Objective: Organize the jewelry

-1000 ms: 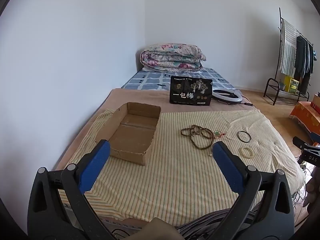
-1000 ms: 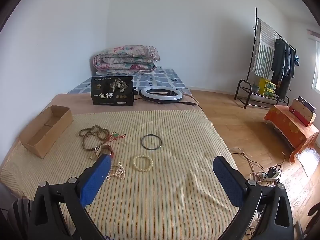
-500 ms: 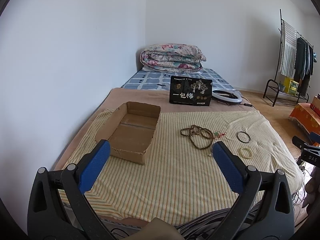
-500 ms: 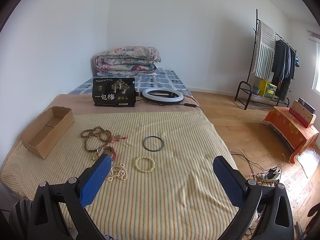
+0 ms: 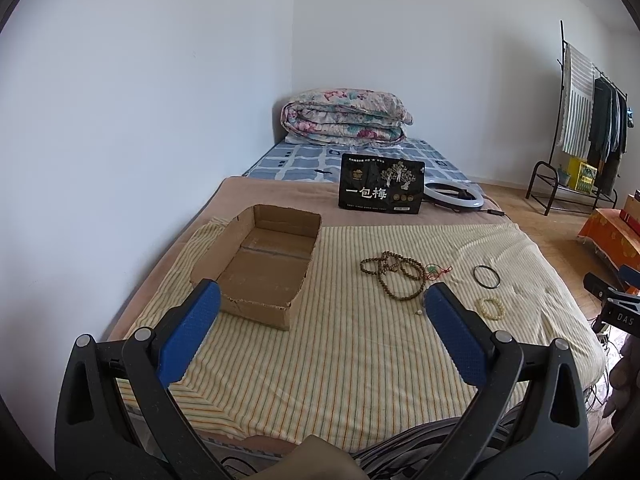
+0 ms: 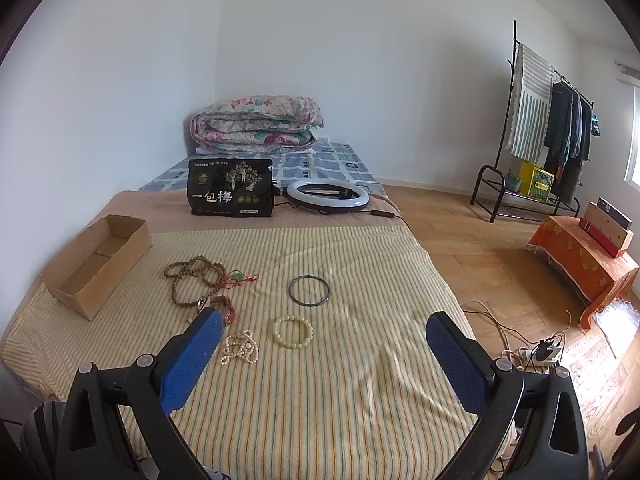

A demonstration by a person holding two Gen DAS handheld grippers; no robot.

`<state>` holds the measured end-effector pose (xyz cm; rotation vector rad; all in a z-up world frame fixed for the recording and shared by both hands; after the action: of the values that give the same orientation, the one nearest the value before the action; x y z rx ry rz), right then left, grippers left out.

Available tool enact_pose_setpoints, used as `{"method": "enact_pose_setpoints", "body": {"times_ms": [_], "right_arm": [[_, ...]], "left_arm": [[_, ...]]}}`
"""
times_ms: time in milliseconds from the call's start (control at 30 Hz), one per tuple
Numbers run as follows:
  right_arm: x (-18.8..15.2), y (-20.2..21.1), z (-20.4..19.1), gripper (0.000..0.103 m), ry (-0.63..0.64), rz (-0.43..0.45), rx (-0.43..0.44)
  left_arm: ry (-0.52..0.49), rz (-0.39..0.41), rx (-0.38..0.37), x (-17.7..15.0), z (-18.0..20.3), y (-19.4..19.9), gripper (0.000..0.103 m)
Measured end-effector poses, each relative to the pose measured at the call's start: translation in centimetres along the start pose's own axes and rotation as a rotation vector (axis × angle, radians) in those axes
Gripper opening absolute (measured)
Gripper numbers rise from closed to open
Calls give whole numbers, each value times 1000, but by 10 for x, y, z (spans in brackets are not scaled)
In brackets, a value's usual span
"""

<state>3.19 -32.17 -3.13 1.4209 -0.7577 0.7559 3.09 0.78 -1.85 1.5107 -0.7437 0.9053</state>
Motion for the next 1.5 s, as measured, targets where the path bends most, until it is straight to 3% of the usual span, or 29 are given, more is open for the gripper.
{"method": "enact_pose_setpoints", "body": {"times_ms": [1500], "right_arm": [[2, 1, -6, 103, 16, 19, 9]], "left_arm": [[5, 2, -1, -1, -2, 0, 103]]}}
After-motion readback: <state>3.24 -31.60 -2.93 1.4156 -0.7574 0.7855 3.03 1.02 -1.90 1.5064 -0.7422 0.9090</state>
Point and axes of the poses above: each gripper's, at about its wrist camera, not at the fingertips, and y roughly against the way its jaws point, z to its right, x to its top, the point moved 4 cm from there along -y, roughly the way its jaws point, and after that the axes turned 8 degrees about x, right-handed, at the moved point
